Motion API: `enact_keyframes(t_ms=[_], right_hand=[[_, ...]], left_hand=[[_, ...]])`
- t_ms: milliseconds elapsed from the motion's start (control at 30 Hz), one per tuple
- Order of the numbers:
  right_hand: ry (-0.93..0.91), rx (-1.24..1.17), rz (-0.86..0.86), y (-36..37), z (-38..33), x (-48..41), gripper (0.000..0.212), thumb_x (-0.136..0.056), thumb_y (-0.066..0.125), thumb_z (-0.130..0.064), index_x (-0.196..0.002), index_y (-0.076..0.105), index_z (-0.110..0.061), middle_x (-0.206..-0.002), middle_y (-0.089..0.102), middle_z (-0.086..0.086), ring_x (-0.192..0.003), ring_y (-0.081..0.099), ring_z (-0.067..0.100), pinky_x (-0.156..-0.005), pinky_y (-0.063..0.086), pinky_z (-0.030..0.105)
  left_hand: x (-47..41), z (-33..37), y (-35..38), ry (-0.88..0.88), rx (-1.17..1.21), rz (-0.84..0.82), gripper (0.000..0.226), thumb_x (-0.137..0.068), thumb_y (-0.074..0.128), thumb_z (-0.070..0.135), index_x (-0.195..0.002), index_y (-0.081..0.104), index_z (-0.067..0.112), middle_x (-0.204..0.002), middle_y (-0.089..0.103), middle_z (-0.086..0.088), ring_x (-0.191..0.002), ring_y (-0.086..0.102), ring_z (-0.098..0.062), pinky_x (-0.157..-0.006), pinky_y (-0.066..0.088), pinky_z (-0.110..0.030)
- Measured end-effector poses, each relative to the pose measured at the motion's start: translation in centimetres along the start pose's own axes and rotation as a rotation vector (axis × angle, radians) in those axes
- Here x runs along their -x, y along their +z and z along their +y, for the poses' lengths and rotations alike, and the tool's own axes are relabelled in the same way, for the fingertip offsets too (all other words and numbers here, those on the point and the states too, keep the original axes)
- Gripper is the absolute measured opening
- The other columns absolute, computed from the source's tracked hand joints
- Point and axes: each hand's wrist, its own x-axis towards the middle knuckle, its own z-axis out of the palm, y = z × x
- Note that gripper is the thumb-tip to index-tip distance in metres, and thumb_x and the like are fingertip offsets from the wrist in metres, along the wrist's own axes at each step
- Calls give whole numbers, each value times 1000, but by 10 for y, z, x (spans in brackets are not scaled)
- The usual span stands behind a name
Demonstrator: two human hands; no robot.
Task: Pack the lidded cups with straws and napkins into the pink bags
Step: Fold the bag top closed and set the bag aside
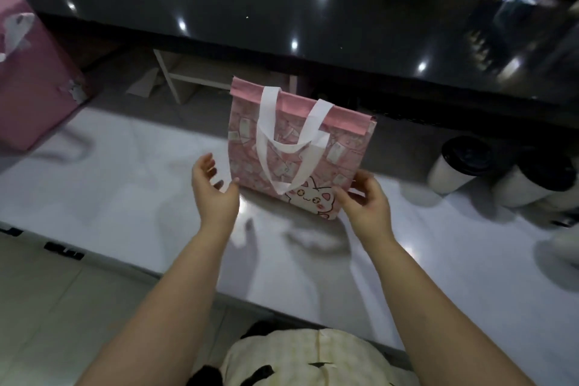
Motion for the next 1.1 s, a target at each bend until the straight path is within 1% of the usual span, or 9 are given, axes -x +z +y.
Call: enact_keyframes(t_ms=[67,133,200,300,400,500,700,900,1100], right_hand=[[19,43,63,11,-1,1,30,-83,76,-20,-110,62,-22,-106,68,-8,-96,64,7,-77,54,20],[33,13,141,15,-2,1,20,-86,72,-18,-103,63,-22,-101,70,-7,-91,65,6,-75,55,20],[60,-23,224,10,-3,-3,11,-88,70,-16,-91,63,-23,-93,70,-7,-86,66,5,-75,56,25],[51,-13,308,-11,-8,-16,14,-88,69,-11,-82,61,-20,-85,70,-5,-77,65,8,-75,57,29],[61,-63,242,-32,-15,-29,15,-85,71,-8,-86,63,-22,-84,72,-7,-79,68,8,-69,55,21],[126,-67,183,-37,-9,-33,28,-84,70,-3,-98,63,-26,-90,73,-12,-84,69,1,-67,53,15],[137,-63,213,-27,3,-24,31,-89,64,0,-100,64,-28,-97,73,-10,-92,69,6,-79,55,24],[42,-77,185,9,-22,-27,26,-97,54,-8,-96,65,-32,-96,72,-8,-92,69,12,-77,57,31],[52,-157,-18,76,-46,-24,25,-96,54,-2,-98,61,-26,-103,70,2,-97,67,19,-87,56,44]], left_hand=[[-23,6,4,-1,-62,-155,61,-85,70,2,-138,45,19,-134,52,4,-118,50,-9,-96,45,-23],[-31,9,11,27,-50,-240,49,-88,68,5,-133,51,16,-129,59,1,-116,56,-12,-98,47,-27],[-27,11,17,53,-10,-261,34,-89,67,9,-121,59,17,-114,67,4,-105,63,-11,-91,53,-25],[-19,9,20,94,-3,-387,28,-85,74,12,-109,67,24,-101,72,12,-94,67,-6,-79,53,-16],[-22,10,18,66,7,-524,39,-76,81,9,-103,67,34,-99,73,16,-94,67,-1,-76,52,-11],[-24,5,18,-6,-48,-588,40,-74,83,6,-99,67,33,-96,73,18,-92,68,1,-73,53,-10],[-15,-17,16,-140,-82,-511,31,-79,73,-4,-86,71,27,-87,75,9,-86,71,-10,-82,59,-33],[-14,-6,1,-160,72,-237,23,-87,68,1,-87,69,24,-78,74,8,-72,70,-12,-61,57,-23],[-1,0,-72,-179,146,86,24,-88,68,4,-88,71,28,-85,74,8,-75,70,-8,-66,58,-21]])
